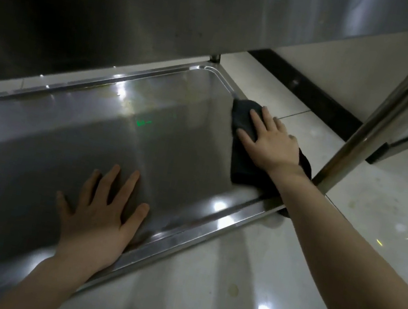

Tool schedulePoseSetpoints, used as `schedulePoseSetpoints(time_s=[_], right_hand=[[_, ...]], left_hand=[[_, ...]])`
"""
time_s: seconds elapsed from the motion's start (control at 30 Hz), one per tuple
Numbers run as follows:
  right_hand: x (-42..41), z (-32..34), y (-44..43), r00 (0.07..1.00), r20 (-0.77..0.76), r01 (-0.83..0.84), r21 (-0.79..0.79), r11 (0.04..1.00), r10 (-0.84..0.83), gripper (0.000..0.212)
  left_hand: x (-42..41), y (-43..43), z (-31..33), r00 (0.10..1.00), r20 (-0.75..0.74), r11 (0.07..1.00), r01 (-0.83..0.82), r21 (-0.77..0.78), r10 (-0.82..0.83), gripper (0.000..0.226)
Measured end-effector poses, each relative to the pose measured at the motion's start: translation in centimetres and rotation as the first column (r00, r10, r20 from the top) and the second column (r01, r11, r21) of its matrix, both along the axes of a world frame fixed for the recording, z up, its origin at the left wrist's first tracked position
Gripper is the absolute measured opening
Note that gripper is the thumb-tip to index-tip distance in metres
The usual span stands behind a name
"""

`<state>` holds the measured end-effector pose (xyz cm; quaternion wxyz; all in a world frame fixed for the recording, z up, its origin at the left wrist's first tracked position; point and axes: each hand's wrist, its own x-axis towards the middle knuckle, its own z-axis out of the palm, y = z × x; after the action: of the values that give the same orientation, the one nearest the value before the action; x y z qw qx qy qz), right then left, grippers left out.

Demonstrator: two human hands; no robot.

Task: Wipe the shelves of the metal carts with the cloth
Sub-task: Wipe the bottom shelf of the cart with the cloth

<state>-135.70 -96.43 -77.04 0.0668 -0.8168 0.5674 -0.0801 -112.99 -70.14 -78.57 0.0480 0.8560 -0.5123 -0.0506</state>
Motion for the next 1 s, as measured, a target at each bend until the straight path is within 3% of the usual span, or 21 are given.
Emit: schedulePoseSetpoints(time_s=[0.17,0.27,0.37,0.43,0.5,0.63,0.8,0.9,1.0], right_hand=[[3.3,-0.4,-2.9,0.998,-0.047,-0.048,-0.003,0.999,0.048,0.067],[5.5,-1.5,1.9,0.97,-0.041,-0.243,-0.034,0.969,0.241,0.066],[7.3,-2.5,10.5,0.848,-0.004,-0.53,-0.016,0.848,0.53,0.066],[6.2,-2.2,12.9,0.788,0.019,-0.615,0.011,0.788,0.615,0.064],[3.3,-1.2,11.4,0.828,-0.003,-0.561,0.022,0.827,0.561,0.063],[-2.8,0.5,7.9,0.959,-0.126,-0.247,0.082,0.966,0.255,0.062],[-2.4,0.0,14.1,0.971,-0.142,-0.19,0.034,0.981,0.193,0.067],[0.5,-0.6,19.8,0.911,-0.103,-0.41,-0.111,0.906,0.399,0.065],[1.0,-0.6,20.0,0.746,-0.199,-0.665,-0.175,0.726,0.635,0.061]], left_hand=[[-0.1,-0.5,0.1,1.0,-0.01,1.0,-0.012,-0.022,0.011,0.063],[0.0,-0.7,0.2,0.999,-0.031,1.0,-0.008,-0.026,0.007,0.062],[0.4,-0.4,0.4,0.998,-0.061,0.998,-0.015,-0.06,0.011,0.059],[0.8,0.0,0.5,0.994,-0.111,0.996,-0.021,-0.091,0.01,0.058],[1.0,0.5,0.7,0.991,-0.136,0.995,0.008,-0.101,-0.022,0.056],[1.3,2.1,1.6,0.984,-0.13,0.988,0.104,-0.113,-0.119,0.058],[2.0,5.7,2.8,0.959,-0.096,0.963,0.261,-0.061,-0.266,0.082],[1.7,6.8,3.5,0.952,-0.081,0.955,0.292,-0.053,-0.295,0.085],[1.3,7.4,4.0,0.938,-0.06,0.94,0.339,-0.039,-0.341,0.084]])
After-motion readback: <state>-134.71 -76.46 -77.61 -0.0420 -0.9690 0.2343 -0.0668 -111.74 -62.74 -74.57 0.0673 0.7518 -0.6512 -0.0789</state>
